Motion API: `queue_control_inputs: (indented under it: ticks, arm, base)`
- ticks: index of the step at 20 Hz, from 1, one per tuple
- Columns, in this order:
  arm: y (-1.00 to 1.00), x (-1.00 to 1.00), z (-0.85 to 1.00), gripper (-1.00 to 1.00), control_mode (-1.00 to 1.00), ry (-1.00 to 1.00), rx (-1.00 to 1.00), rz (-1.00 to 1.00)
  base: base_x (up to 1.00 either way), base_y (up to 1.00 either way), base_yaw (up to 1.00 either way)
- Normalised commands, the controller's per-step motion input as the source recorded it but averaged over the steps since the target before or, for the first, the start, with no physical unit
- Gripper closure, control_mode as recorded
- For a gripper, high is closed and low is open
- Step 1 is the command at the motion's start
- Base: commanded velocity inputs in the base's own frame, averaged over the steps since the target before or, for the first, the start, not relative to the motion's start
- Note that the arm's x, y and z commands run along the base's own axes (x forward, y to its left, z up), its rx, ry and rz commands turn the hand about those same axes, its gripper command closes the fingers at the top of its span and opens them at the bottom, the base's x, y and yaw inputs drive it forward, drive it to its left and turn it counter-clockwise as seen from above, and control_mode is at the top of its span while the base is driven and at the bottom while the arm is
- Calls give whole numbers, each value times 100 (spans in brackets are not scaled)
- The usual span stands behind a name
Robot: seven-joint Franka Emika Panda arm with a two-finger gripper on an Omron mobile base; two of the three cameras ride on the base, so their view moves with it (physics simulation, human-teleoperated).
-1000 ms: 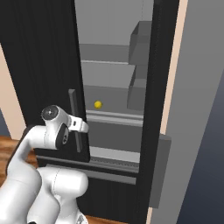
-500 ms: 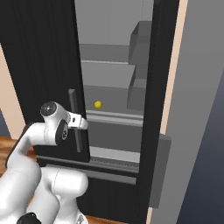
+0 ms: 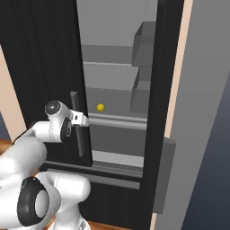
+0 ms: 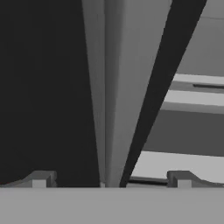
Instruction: Retrieve a lemon from the fridge and place it on the cutting board with the fish.
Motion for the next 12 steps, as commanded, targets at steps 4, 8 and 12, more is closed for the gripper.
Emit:
queue_control_inputs:
  ticks: [4,8,12]
  arm:
    - [4,47,0,-100,-100,4,0,1]
    - [-1,33,0,-100,-100,0,0,0]
    - [-13,20,-8,-100,-100,-3,0,0]
  base:
    - [0,0,0]
    - [0,0,0]
    - [0,0,0]
